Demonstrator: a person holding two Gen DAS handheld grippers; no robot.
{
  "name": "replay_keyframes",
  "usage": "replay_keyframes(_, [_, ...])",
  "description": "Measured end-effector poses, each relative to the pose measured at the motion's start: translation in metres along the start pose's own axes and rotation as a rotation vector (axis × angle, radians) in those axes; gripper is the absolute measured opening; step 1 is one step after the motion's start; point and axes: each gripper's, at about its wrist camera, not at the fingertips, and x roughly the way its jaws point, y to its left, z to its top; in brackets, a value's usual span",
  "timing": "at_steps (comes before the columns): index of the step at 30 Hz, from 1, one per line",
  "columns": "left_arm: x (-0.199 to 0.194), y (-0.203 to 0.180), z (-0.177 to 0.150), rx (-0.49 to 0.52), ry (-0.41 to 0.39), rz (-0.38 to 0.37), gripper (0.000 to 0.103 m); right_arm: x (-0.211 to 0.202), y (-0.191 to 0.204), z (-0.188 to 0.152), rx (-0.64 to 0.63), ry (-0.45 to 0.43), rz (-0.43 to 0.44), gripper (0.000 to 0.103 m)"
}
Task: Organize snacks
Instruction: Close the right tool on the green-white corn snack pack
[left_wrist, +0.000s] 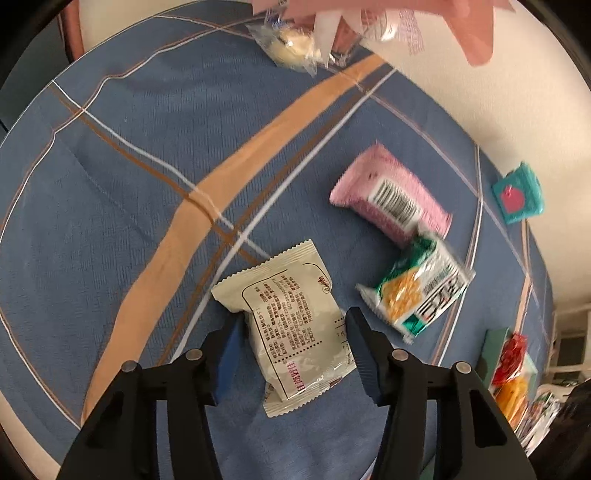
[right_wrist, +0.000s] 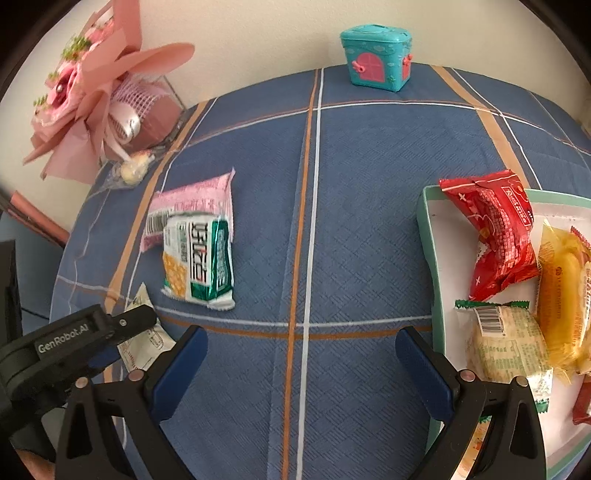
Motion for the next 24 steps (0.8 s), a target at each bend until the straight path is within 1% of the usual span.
replay_keyframes(4, [-0.012,0.001,0.010,-0.018,-0.044,-0.022,0.056,0.000,0.006,0.009,0.018,-0.028,0.020,0.103])
replay_keyframes(9, [-0.028,0.008,0.024,-0.023,-0.111,-0.007,0.056,0.004,0.023,0.018,0.005,-0.059,0.037,0.103])
replay_keyframes(12, [-0.031,0.012,0.034,-0.032,-0.135,0.011,0.056,0.008,0.034,0.024,-0.008,-0.076,0.048,0.098])
replay_keyframes(18, [-0.034,0.020,0.041,-0.053,-0.152,0.024,0.056,0.022,0.056,0.030,-0.053,-0.097,0.049,0.091])
replay_keyframes(24, [-0.024,0.026,0.044,-0.071,-0.139,0.033,0.056,0.037,0.071,0.030,-0.086,-0.095,0.048,0.087])
